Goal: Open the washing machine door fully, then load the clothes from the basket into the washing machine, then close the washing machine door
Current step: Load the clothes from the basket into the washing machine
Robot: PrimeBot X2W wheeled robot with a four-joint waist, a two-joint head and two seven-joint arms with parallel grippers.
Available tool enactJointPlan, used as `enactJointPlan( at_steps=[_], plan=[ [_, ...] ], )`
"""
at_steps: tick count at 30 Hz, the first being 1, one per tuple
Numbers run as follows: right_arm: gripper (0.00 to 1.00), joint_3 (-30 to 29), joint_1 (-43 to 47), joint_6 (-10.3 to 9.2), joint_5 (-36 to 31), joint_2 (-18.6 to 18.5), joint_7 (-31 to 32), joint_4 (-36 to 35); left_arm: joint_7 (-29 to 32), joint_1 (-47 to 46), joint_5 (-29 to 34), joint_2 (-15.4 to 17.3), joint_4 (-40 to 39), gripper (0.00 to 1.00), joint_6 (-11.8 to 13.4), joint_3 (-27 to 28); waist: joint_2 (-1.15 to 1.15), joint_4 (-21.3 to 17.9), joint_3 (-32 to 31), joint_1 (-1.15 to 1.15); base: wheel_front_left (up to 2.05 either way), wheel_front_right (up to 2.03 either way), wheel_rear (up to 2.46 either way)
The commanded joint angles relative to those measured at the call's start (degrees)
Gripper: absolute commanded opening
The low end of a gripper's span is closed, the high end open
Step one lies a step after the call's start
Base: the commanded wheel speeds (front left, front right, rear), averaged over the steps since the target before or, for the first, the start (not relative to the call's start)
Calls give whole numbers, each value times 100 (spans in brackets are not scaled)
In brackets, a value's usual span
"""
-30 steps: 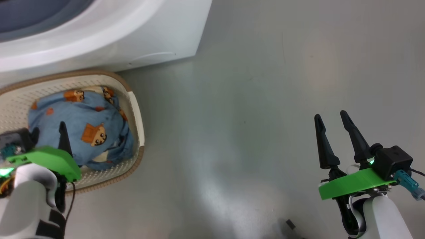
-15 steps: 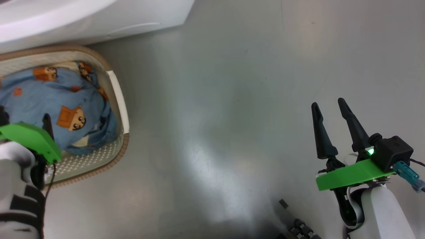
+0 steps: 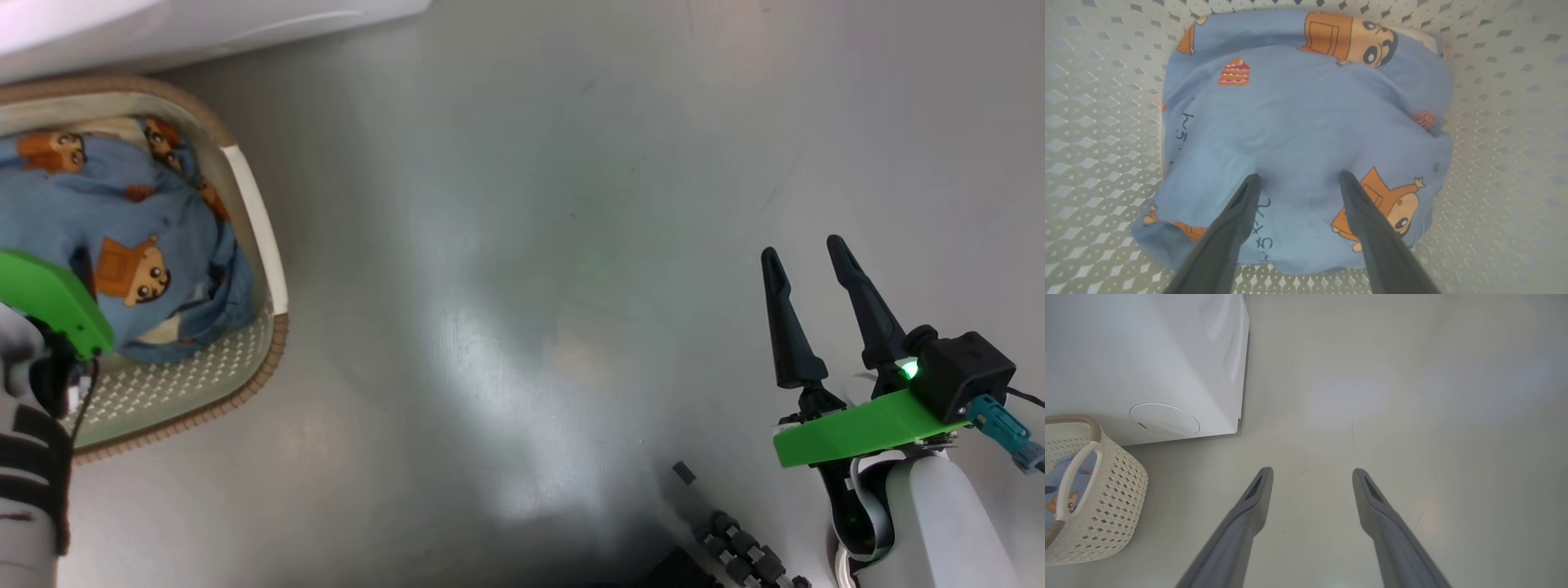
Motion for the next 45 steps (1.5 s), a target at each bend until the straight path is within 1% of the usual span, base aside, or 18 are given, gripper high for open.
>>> enactJointPlan(
  at_steps=[1, 13, 21, 22, 23, 24, 25, 30, 35, 38, 42, 45],
  plan=[
    [100, 137, 188, 9, 72, -53, -68, -128, 31, 34, -43, 311, -23, 100, 14, 73, 0, -31, 96, 0, 0, 0, 0],
    [100, 95, 287, 9, 145, -180, -68, -299, 210, -361, -106, 416, 78, 100, -67, -61, 0, -172, 500, 0, 0, 0, 0],
    [100, 73, 338, 9, 237, -213, -68, -359, 90, -542, -119, 422, 117, 100, 5, -137, 0, -231, 707, 0, 0, 0, 0],
    [100, 67, 340, 9, 245, -216, -68, -363, 59, -551, -114, 411, 128, 93, 8, -156, 0, -234, 722, 0, 0, 0, 0],
    [100, 54, 342, 9, 253, -217, -68, -360, 32, -558, -114, 392, 143, 74, 12, -171, 0, -234, 734, 0, 0, 0, 0],
    [100, 40, 343, 9, 264, -218, -68, -360, 5, -563, -117, 374, 160, 35, 15, -182, 0, -231, 741, 0, 0, 0, 0],
    [100, 23, 344, 9, 273, -221, -68, -361, -34, -567, -115, 361, 174, 0, 15, -198, 0, -226, 746, 0, 0, 0, 0],
    [100, -54, 346, 9, 302, -231, -68, -349, -217, -531, -64, 299, 237, 0, 42, -301, 0, -189, 724, 0, 0, 0, 0],
    [100, -99, 326, 9, 303, -228, -68, -286, -521, -356, -220, 159, 326, 0, 30, -222, 0, -69, 538, 0, 0, 0, 0],
    [100, -136, 331, 9, 286, -228, -68, -238, -886, -149, -298, 68, 344, 0, 28, -179, 0, 46, 338, 0, 0, 0, 0],
    [100, -222, 357, 9, 266, -225, -68, -197, -1524, 210, -406, -107, 333, 0, 70, -107, 0, 225, -21, 0, 0, 0, 0],
    [100, -299, 413, 9, 229, -226, -68, -167, -1928, 473, -529, -273, 187, 0, 85, -2, 0, 389, -346, 0, 0, 0, 0]
  ],
)
